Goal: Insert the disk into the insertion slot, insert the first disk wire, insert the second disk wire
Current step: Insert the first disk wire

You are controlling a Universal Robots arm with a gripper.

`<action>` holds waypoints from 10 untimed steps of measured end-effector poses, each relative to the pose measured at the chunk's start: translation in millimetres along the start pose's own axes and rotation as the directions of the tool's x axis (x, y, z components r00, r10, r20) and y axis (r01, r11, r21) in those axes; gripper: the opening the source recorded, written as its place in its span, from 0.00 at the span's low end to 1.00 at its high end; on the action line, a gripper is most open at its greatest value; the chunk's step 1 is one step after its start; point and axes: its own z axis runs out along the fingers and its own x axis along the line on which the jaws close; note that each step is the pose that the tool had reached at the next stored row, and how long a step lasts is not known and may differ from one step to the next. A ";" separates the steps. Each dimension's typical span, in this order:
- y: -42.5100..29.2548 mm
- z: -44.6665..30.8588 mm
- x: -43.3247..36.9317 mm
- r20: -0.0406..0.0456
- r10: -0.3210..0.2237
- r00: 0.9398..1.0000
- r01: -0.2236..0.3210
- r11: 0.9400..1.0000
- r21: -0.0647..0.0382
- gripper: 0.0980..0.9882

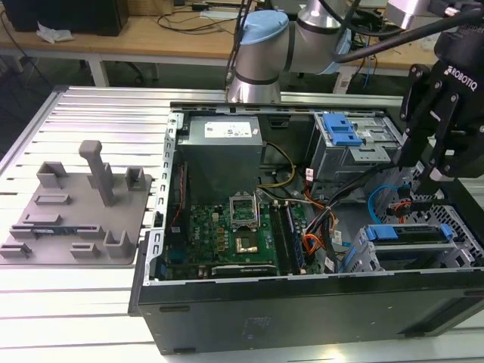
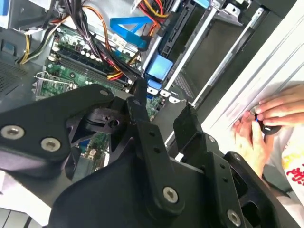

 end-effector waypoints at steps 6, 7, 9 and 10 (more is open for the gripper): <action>0.2 -1.2 -23.5 -0.083 0.001 0.997 0.000 1.000 0.002 0.45; 0.4 -1.1 -24.9 -0.100 0.001 0.995 -0.001 1.000 0.005 0.45; 1.3 -1.3 -26.6 -0.119 0.004 0.993 -0.002 1.000 0.022 0.45; 1.7 -0.9 -26.8 -0.121 0.010 0.993 -0.005 0.999 0.043 0.45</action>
